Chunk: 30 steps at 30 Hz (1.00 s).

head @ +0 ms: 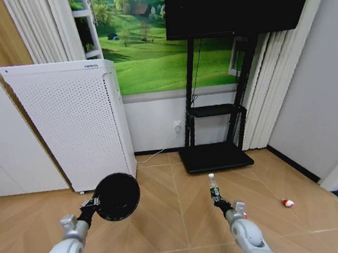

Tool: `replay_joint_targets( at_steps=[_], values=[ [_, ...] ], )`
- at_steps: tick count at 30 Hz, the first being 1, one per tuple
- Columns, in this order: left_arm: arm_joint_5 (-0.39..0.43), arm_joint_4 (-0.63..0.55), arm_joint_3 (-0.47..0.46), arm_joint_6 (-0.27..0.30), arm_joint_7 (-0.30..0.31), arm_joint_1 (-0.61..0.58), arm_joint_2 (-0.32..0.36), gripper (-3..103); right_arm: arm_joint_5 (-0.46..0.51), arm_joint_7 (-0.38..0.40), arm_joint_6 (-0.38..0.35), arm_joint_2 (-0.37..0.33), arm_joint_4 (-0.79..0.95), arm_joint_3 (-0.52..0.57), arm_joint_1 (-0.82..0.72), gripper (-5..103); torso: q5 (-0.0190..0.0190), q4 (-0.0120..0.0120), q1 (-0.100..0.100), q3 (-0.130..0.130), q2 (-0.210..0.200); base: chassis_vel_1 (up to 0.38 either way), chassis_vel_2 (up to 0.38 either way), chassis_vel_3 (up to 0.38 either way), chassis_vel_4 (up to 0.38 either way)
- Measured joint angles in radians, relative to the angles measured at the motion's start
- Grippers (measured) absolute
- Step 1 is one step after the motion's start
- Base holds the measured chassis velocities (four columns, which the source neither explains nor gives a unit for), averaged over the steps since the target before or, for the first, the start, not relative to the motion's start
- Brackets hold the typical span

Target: Pick up the trash bin and place the garbage on the floor into it.

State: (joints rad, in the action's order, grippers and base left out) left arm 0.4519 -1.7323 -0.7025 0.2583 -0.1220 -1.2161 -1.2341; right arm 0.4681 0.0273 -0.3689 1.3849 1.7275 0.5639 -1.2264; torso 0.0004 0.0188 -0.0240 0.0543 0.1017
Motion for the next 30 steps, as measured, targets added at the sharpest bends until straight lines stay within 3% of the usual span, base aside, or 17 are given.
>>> replay_joint_targets(
  at_steps=[8, 15, 21, 30],
  values=[
    [0.017, 0.150, 0.152, 0.001, -0.004, 0.154, -0.061, 3, 0.041, -0.016, -0.049, -0.007, 0.150, -0.022, 0.001, 27, -0.0004, 0.0008, 0.000, 0.000, 0.000, 0.000, 0.000, 0.000, 0.000],
    [0.004, 0.314, 0.350, -0.001, 0.014, 0.326, -0.178, 3, 0.079, -0.090, -0.113, -0.045, 0.300, -0.105, -0.014, 27, -0.0001, 0.0003, 0.000, 0.000, 0.000, 0.000, 0.000, 0.000, 0.000],
    [-0.014, 0.402, 0.444, -0.010, 0.025, 0.380, -0.247, 3, 0.055, -0.111, -0.119, -0.041, 0.286, -0.217, -0.008, 27, -0.0002, 0.0004, 0.000, 0.000, 0.000, 0.000, 0.000, 0.000, 0.000],
    [-0.023, 0.408, 0.495, -0.010, 0.039, 0.368, -0.294, 3, -0.013, -0.094, -0.087, 0.012, 0.137, -0.323, 0.051, 24, -0.0004, -0.0001, 0.000, 0.000, 0.000, 0.000, 0.000, 0.000, 0.000]
  ],
)
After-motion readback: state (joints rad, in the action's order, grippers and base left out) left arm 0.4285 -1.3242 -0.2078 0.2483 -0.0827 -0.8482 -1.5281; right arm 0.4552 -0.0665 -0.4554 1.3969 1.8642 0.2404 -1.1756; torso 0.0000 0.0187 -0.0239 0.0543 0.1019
